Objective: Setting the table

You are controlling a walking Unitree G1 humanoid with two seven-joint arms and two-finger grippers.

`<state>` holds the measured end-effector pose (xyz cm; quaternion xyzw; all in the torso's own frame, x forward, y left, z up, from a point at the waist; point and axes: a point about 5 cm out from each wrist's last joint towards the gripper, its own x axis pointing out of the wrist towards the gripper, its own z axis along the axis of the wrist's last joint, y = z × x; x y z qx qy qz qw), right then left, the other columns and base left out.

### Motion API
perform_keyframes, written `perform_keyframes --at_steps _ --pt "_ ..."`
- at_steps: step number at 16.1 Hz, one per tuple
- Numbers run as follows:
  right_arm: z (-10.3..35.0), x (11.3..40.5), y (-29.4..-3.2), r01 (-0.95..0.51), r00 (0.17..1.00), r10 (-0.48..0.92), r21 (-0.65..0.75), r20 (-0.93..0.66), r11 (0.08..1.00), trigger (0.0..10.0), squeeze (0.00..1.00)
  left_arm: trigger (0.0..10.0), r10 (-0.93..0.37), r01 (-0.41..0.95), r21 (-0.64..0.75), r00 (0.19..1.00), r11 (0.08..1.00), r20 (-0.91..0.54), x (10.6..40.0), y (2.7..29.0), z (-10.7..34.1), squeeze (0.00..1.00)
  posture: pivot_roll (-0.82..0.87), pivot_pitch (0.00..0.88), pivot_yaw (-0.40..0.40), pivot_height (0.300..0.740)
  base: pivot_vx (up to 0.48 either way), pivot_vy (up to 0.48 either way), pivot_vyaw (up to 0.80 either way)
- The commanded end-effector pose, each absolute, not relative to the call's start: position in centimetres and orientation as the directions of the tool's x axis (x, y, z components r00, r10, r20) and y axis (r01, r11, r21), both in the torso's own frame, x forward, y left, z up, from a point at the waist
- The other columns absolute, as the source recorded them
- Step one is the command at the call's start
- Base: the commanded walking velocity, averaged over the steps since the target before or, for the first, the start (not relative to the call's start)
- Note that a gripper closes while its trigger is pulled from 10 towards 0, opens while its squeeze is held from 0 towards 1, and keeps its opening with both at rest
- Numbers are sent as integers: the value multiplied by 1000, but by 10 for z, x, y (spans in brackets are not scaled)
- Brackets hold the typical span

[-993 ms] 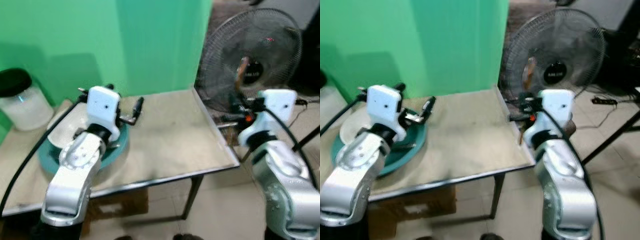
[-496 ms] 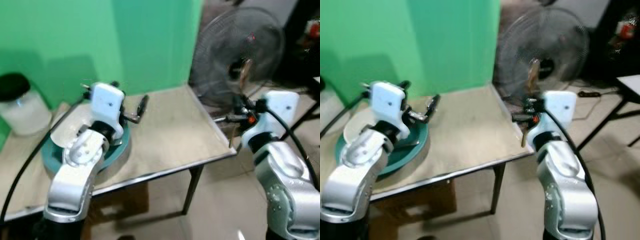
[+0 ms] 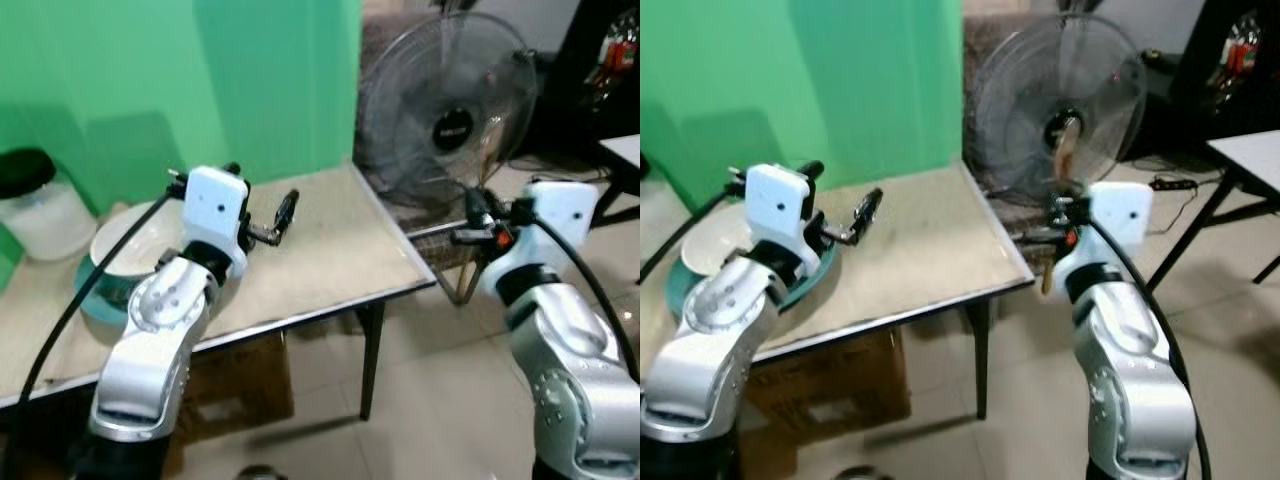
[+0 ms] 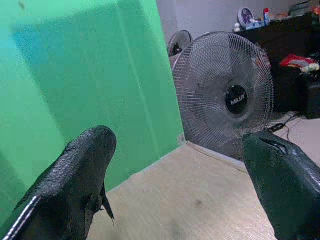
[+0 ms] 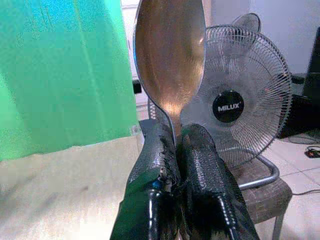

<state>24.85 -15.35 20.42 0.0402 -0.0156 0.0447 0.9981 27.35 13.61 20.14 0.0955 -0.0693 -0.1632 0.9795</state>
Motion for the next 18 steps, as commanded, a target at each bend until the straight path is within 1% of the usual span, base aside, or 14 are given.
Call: perform_keyframes --at_steps 1,2,5,6,8,10,11,12,13,14,15,16,18 --pt "209 249 -147 -118 992 112 87 62 989 10000 0 10000 -316 284 236 942 929 114 275 142 205 0 73 0 17 740 0 0 -800" --pt "209 249 -147 -117 992 112 87 62 989 10000 0 10000 -319 280 259 940 924 121 276 143 206 0 72 0 18 740 0 -480 -800" --pt "209 248 -147 -116 992 111 87 63 989 10000 0 10000 -322 290 231 940 929 112 276 141 204 0 70 0 21 740 0 -445 0" --pt "209 248 -147 -115 992 109 87 63 990 10000 0 10000 -324 297 213 940 931 109 276 141 203 0 70 0 21 740 0 469 0" --pt "208 248 -148 -115 992 109 86 63 990 10000 0 10000 -324 297 209 940 932 109 277 142 204 0 69 0 20 740 0 471 -800" --pt "208 248 -148 -115 992 109 85 63 990 10000 0 10000 -326 296 217 939 930 114 277 142 204 0 70 0 18 740 0 472 0" --pt "208 248 -148 -115 992 109 85 63 990 10000 0 10000 -324 295 219 939 930 115 278 142 204 0 70 0 17 740 0 0 0" --pt "208 248 -148 -114 992 109 84 62 990 10000 0 10000 -327 291 245 937 925 122 277 142 205 0 70 0 16 740 0 -480 0" --pt "206 247 -149 -107 993 103 84 56 991 10000 0 10000 -330 291 259 936 921 122 277 141 205 0 70 0 15 740 0 -480 -800" --pt "203 247 -151 -96 995 92 87 48 992 10000 0 10000 -330 292 255 936 922 120 277 140 205 0 69 0 15 740 0 -480 -800" --pt "200 246 -153 -84 996 81 85 41 993 10000 0 10000 -328 296 236 939 926 108 277 140 203 0 69 0 15 740 0 -480 0" --pt "197 245 -156 -69 997 67 84 31 994 10000 0 10000 -328 303 203 939 931 105 277 140 202 0 66 0 16 740 0 371 0" --pt "192 244 -160 -47 999 46 78 16 996 10000 0 10000 -323 299 200 941 933 101 277 141 201 0 64 0 17 740 0 474 0"
